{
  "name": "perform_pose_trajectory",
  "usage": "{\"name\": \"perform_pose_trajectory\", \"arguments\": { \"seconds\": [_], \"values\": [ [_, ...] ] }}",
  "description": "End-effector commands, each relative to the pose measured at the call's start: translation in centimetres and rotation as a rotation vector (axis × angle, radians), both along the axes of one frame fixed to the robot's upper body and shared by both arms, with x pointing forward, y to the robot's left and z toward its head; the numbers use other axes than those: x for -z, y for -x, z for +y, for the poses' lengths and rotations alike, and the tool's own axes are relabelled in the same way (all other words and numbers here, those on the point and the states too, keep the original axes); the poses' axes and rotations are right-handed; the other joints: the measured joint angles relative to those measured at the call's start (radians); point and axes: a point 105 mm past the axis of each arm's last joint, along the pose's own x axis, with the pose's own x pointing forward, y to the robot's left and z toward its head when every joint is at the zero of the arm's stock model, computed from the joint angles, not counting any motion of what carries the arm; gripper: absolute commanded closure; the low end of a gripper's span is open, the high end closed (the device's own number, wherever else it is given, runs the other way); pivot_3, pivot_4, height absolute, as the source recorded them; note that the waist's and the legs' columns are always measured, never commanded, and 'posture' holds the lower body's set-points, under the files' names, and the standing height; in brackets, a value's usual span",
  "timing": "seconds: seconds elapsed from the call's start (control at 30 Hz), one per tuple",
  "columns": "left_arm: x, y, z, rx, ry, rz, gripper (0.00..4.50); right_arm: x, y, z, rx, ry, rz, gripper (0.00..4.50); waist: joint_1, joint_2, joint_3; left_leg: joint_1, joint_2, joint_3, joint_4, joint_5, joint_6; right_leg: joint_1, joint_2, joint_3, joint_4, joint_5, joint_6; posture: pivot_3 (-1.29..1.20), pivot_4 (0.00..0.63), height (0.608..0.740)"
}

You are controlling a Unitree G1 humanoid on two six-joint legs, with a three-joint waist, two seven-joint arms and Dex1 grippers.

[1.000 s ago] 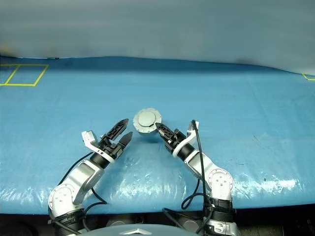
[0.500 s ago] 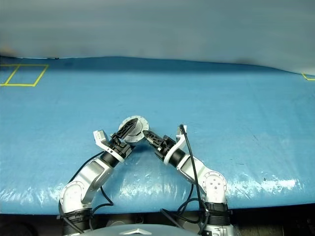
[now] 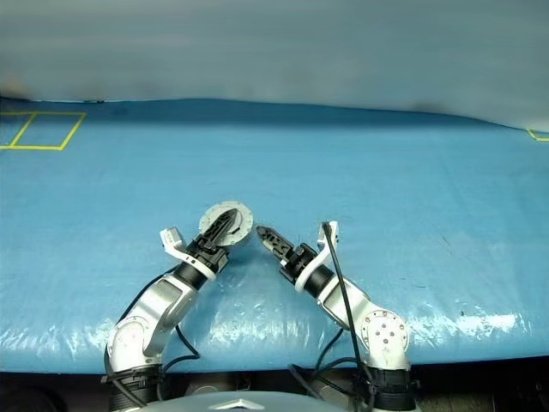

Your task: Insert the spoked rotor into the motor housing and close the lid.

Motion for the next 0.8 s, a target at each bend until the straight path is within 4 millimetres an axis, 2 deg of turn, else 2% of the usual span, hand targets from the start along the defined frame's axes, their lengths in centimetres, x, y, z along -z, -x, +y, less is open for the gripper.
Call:
{"name": "perform_pose_trajectory", "arguments": {
  "seconds": [0.03,0.17,0.27,0.37,0.47,0.6,0.8],
  "values": [
    [-1.8,-1.9,0.4,-0.024,-0.041,-0.061,2.13,-0.2,0.7,-0.1,-0.03,0.324,-0.255,0.0,0.001,-0.001,0.0,0.0,-0.002,0.0,0.001,0.0,0.0,0.0,0.0,0.0,0.0,-0.001,-0.001,0.0,0.15,0.74],
    [-1.5,-4.9,1.6,-0.073,-0.116,-0.034,2.13,0.2,0.9,-1.0,-0.021,0.574,-0.478,0.0,0.001,-0.001,0.0,0.002,-0.002,0.0,0.001,0.002,-0.002,0.001,0.002,0.0,0.001,0.0,0.0,0.0,0.15,0.74],
    [-1.6,-7.3,2.3,-0.103,-0.169,-0.025,2.13,1.3,1.1,-1.5,-0.035,0.785,-0.618,0.0,0.001,-0.001,0.0,0.002,-0.003,0.0,0.001,0.002,-0.002,0.002,0.003,0.0,0.001,0.001,0.001,0.0,0.15,0.74],
    [-1.8,-10.6,2.9,-0.12,-0.228,-0.013,2.13,1.7,0.6,-2.7,0.101,0.944,-0.729,0.0,0.005,-0.004,0.001,0.002,-0.003,0.0,0.001,0.005,-0.007,0.002,0.003,0.0,0.001,0.001,0.002,0.0,0.15,0.74],
    [-2.8,-13.2,3.0,-0.122,-0.264,-0.033,2.13,1.7,0.7,-2.9,0.167,0.987,-0.787,0.0,0.004,-0.008,0.003,0.001,-0.003,0.0,0.0,0.005,-0.008,0.001,0.003,-0.001,0.0,0.001,0.002,0.0,0.15,0.74],
    [-3.9,-15.8,2.7,-0.147,-0.288,-0.039,2.13,2.4,1.0,-2.9,0.195,1.006,-0.763,0.0,0.005,-0.011,0.005,0.0,-0.003,0.0,0.0,0.005,-0.008,0.001,0.002,-0.002,-0.001,0.001,0.003,0.0,0.15,0.74],
    [-3.9,-17.6,2.0,-0.173,-0.387,0.017,2.13,3.2,1.3,-2.4,0.164,1.034,-0.735,0.0,0.001,-0.011,0.006,0.0,-0.004,0.0,-0.002,0.005,-0.008,0.0,0.001,-0.003,-0.002,0.0,0.004,0.0,0.15,0.74]
  ]
}}
